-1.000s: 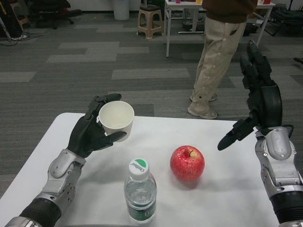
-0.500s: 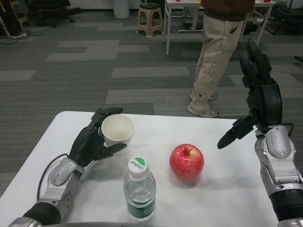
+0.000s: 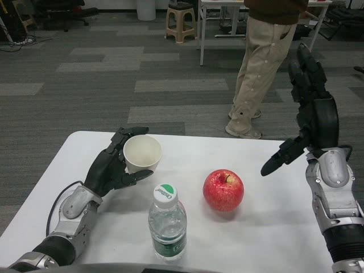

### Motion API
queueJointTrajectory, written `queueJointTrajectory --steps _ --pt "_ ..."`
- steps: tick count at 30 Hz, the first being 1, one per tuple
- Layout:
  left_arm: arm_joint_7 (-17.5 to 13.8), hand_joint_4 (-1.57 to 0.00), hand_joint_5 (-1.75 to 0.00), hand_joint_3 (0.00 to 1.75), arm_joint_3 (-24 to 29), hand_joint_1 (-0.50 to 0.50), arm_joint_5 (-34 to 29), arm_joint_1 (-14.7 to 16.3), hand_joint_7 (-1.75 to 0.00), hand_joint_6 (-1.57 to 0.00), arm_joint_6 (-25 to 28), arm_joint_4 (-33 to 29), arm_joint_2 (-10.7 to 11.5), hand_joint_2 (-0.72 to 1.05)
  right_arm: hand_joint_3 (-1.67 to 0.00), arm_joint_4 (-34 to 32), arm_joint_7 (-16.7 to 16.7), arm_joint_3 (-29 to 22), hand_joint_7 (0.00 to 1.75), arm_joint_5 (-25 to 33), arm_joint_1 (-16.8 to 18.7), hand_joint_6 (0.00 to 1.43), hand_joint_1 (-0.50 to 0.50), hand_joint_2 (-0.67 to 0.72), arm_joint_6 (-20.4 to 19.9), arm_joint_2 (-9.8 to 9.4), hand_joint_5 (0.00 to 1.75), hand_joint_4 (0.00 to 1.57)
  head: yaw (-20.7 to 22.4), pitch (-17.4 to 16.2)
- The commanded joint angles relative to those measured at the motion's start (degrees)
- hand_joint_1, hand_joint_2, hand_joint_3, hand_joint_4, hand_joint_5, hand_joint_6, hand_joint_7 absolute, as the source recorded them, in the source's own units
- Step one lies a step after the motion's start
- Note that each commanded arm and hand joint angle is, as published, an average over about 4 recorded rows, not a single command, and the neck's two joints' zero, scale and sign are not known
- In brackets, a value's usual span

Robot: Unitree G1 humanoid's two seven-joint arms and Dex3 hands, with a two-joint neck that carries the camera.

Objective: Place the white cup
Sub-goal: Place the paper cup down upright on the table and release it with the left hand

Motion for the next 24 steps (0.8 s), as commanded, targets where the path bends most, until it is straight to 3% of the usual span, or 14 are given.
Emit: queueJointTrajectory --steps 1,24 --pt "-0.26 0.00 0.00 0.09 0.11 -0.39 -0.39 1.81 -1.03 -0.37 -1.02 1.89 -0.74 1.05 0.00 0.18 -0.09 -0.14 0.00 0.28 0.06 0.00 -0.42 0.72 -0.30 -0.34 0.00 0.00 0.17 -0.16" --pt "-1.12 0.00 0.00 0.09 0.14 -0.32 -1.33 3.44 -0.98 -0.42 -1.43 4.28 -0.41 1.05 0.00 1.37 -0.14 0.19 0.00 0.28 -0.55 0.00 -0.43 0.72 -0.30 -0.34 0.00 0.00 0.74 -2.31"
